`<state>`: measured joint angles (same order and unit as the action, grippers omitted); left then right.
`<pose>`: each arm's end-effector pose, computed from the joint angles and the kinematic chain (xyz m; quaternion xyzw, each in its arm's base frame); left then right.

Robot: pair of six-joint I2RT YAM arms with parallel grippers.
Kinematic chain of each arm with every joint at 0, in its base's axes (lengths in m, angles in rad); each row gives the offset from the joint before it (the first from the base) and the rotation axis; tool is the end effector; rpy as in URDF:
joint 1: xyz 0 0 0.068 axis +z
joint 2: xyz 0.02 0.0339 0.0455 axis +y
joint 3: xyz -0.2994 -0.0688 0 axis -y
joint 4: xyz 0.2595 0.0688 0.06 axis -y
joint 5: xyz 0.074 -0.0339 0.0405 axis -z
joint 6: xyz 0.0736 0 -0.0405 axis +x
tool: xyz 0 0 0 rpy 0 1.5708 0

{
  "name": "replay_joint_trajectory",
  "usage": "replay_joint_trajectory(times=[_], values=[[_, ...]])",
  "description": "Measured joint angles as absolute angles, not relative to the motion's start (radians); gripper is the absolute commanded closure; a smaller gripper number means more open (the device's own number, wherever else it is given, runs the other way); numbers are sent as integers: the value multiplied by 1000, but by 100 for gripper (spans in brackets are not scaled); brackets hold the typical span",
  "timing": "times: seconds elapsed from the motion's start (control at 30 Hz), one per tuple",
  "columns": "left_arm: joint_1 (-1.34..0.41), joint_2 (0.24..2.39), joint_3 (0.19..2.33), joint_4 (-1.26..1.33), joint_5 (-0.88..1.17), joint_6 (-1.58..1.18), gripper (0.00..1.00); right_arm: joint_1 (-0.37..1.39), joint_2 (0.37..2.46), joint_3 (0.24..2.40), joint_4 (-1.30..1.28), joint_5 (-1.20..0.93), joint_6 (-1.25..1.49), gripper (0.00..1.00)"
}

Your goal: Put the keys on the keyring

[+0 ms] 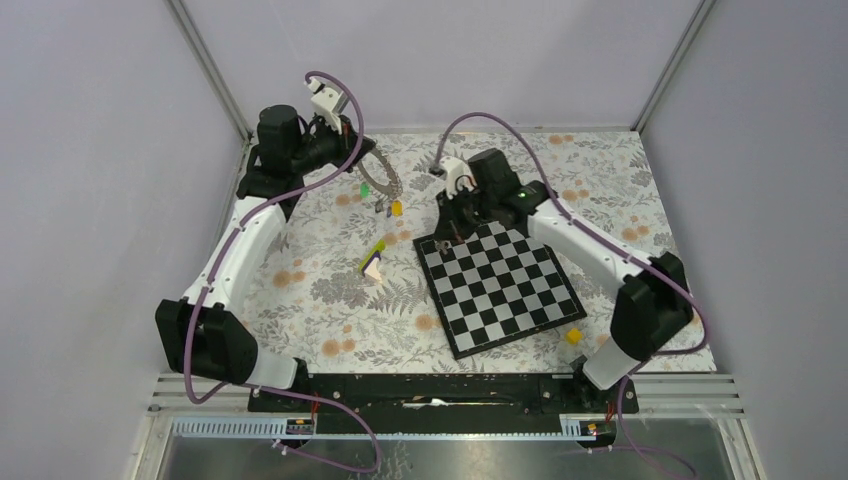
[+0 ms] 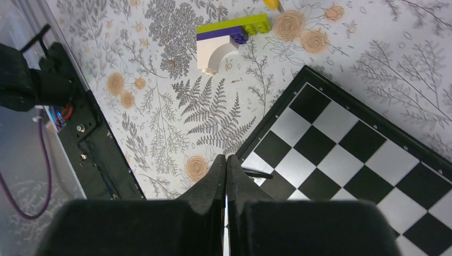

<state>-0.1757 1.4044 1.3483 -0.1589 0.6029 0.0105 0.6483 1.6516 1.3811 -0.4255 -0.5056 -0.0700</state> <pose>0.3515 -0.1048 0.4254 0.2545 0.7232 -0.2799 0.5778 0.3104 0.2799 0.3117 -0.4075 0.7839 0.3341 0.3285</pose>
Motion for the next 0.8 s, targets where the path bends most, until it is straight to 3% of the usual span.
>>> replay_joint_trajectory(times=[0.33,0.8], values=[[-190,1433,1324,-97,671,-7,100,468,1488,1303,-290,-487,152,100],[-355,1433,1176,-111,850,78,100,403,1515,1303,-128,-480,485,100]])
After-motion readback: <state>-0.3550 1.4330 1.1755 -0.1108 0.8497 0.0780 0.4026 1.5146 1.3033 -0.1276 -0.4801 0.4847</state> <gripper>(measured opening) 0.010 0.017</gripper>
